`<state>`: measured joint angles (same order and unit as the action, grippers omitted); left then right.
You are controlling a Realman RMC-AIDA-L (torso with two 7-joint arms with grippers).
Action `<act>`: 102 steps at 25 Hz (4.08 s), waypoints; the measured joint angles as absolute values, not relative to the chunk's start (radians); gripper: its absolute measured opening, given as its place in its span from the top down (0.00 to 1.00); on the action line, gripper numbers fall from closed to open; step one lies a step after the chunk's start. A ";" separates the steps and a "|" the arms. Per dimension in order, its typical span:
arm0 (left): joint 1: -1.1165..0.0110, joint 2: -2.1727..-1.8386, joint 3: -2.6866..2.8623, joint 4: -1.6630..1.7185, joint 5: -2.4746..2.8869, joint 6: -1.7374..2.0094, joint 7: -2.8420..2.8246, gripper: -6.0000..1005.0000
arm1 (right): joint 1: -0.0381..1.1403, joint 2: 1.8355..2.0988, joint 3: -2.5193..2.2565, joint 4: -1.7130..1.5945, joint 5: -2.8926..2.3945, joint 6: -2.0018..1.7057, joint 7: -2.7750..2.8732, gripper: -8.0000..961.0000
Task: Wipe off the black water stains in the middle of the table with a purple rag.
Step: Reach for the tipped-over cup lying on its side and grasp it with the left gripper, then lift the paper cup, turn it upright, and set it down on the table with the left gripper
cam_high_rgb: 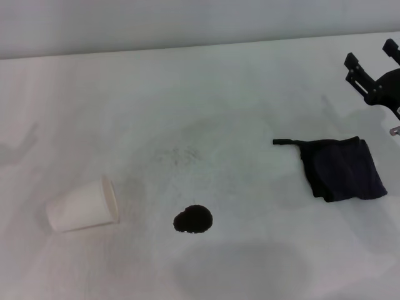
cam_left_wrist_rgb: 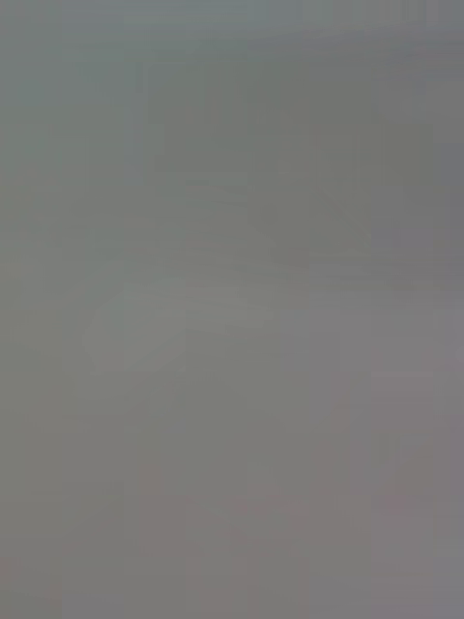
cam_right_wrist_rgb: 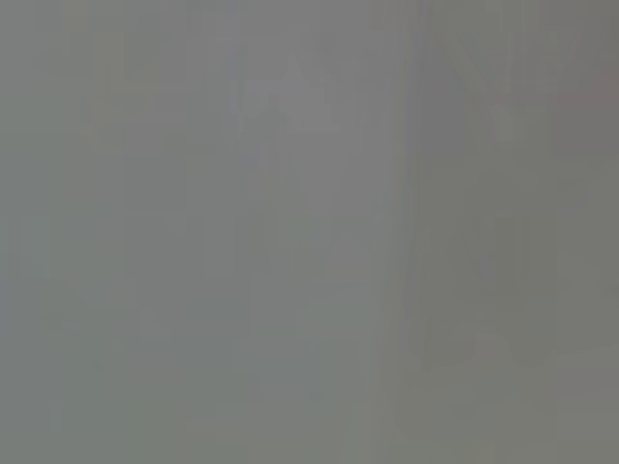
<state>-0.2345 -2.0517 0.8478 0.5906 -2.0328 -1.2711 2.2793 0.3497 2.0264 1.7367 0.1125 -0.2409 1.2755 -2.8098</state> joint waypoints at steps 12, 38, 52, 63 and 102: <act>-0.270 -1.989 0.842 1.230 -1.318 -1.445 1.564 0.13 | 0.350 2.028 1.726 0.093 -0.247 1.270 -2.781 0.13; -0.533 -2.050 0.879 1.226 -0.659 -1.747 1.523 0.13 | 0.363 2.028 1.699 0.100 -0.247 1.274 -2.770 0.14; -0.520 -2.075 1.006 1.118 -0.632 -1.592 1.595 0.13 | 0.353 2.028 1.697 0.092 -0.247 1.277 -2.767 0.14; -0.527 -2.077 1.059 1.015 -0.669 -1.457 1.656 0.13 | 0.355 2.028 1.685 0.092 -0.247 1.271 -2.767 0.14; -0.476 -2.082 1.097 0.529 -1.563 -1.210 2.238 0.37 | 0.356 2.028 1.671 0.097 -0.247 1.269 -2.766 0.14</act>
